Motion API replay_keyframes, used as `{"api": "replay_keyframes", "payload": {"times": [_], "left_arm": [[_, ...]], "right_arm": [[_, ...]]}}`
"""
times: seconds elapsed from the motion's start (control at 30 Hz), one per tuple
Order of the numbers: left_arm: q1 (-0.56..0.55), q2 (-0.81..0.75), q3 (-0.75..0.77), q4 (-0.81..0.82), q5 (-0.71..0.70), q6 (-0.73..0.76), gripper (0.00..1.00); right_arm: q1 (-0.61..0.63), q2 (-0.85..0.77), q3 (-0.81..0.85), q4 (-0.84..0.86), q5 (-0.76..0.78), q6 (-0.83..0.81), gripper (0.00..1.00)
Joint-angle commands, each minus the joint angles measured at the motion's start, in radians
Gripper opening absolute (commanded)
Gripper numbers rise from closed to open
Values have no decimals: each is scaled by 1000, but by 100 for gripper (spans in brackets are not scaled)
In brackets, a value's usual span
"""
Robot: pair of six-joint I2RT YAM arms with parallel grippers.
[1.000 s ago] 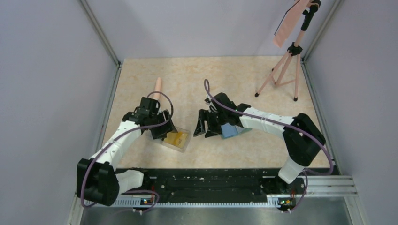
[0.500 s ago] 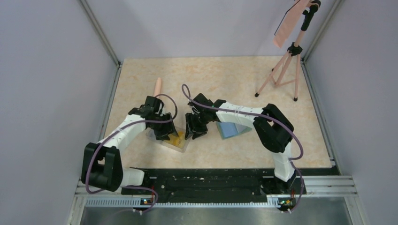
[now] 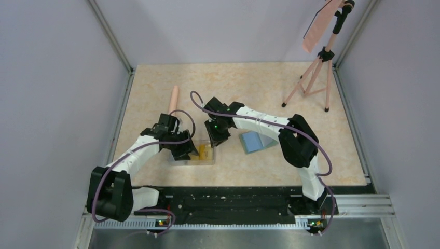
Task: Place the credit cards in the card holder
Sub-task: Pick up the credit card from the storage box.
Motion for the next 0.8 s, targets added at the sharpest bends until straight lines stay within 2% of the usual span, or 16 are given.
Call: {"api": "replay_keyframes", "payload": {"times": [0.0, 0.1, 0.23, 0.37, 0.67, 0.73, 0.77], "left_arm": [[1, -29, -37, 100, 58, -51, 54], [-3, -30, -56, 141, 61, -77, 51], [-16, -28, -85, 208, 47, -116, 48], [-36, -8, -90, 224, -3, -132, 44], [-99, 65, -77, 258, -55, -147, 37], [-113, 87, -69, 259, -57, -147, 32], [-123, 94, -64, 258, -60, -147, 27]], "right_arm": [[15, -19, 24, -56, 51, -67, 29], [11, -67, -15, -32, 42, -54, 48], [-26, -150, -106, 46, -30, 0, 53], [-60, -204, -204, 132, -118, 54, 50], [-60, -209, -275, 185, -192, 74, 31], [-60, -204, -278, 192, -206, 76, 29], [-60, -202, -279, 192, -210, 75, 27]]}}
